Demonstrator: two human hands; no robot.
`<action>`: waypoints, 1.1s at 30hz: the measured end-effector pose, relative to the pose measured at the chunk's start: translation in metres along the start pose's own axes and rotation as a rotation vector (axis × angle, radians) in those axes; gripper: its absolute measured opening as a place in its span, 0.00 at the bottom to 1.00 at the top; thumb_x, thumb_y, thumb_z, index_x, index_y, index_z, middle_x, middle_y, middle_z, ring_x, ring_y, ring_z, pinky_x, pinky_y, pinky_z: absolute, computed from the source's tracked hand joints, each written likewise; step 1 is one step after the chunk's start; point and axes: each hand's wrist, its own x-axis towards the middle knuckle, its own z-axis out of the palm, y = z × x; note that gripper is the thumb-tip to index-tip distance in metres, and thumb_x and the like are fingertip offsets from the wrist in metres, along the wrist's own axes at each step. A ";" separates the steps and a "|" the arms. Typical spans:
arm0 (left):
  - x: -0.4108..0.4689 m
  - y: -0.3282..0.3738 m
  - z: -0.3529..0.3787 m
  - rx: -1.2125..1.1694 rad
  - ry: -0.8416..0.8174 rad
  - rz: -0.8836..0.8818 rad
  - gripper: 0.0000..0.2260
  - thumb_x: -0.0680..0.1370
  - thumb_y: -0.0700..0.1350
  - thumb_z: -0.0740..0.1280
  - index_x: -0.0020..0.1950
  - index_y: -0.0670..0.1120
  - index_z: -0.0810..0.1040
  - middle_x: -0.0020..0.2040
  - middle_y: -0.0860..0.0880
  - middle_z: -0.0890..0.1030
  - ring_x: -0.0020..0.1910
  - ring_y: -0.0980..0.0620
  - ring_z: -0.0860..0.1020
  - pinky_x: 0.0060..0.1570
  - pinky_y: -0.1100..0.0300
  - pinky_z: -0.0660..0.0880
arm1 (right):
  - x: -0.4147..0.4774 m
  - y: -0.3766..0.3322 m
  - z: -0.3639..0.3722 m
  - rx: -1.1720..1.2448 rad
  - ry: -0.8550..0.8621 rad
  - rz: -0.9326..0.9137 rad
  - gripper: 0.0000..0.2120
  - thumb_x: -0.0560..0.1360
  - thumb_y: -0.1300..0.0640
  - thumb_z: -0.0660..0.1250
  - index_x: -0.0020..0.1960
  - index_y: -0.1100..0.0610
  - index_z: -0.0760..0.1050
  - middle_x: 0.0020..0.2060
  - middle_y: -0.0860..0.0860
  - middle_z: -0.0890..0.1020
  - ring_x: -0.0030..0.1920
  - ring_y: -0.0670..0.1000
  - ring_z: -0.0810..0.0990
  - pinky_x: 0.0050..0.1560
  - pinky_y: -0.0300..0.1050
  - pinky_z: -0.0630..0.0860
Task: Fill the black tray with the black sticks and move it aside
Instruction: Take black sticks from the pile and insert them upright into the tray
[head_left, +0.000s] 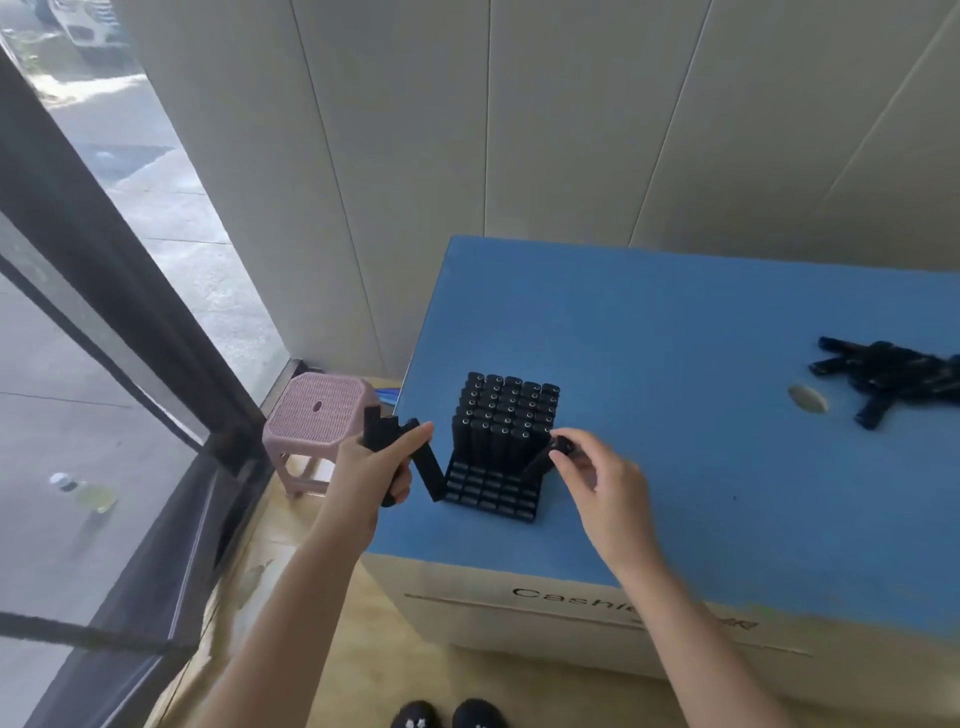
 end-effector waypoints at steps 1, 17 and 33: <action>0.004 0.001 -0.002 0.016 -0.022 -0.004 0.14 0.72 0.44 0.73 0.49 0.36 0.75 0.25 0.49 0.64 0.22 0.53 0.61 0.22 0.64 0.61 | 0.001 -0.001 0.001 -0.035 0.025 -0.008 0.08 0.75 0.56 0.67 0.54 0.53 0.78 0.41 0.43 0.82 0.40 0.40 0.79 0.44 0.28 0.72; 0.036 0.029 -0.028 0.177 -0.225 0.034 0.06 0.73 0.42 0.71 0.41 0.42 0.76 0.27 0.46 0.64 0.21 0.55 0.63 0.23 0.65 0.64 | 0.006 -0.022 0.013 -0.269 0.090 -0.068 0.10 0.72 0.58 0.71 0.53 0.56 0.79 0.44 0.48 0.84 0.42 0.47 0.82 0.46 0.44 0.79; 0.033 0.039 -0.019 0.228 -0.244 0.065 0.11 0.69 0.43 0.75 0.46 0.40 0.78 0.30 0.47 0.68 0.26 0.53 0.65 0.29 0.61 0.66 | 0.008 -0.033 0.009 -0.430 0.079 -0.066 0.02 0.73 0.56 0.69 0.45 0.54 0.79 0.45 0.45 0.78 0.45 0.48 0.77 0.36 0.41 0.72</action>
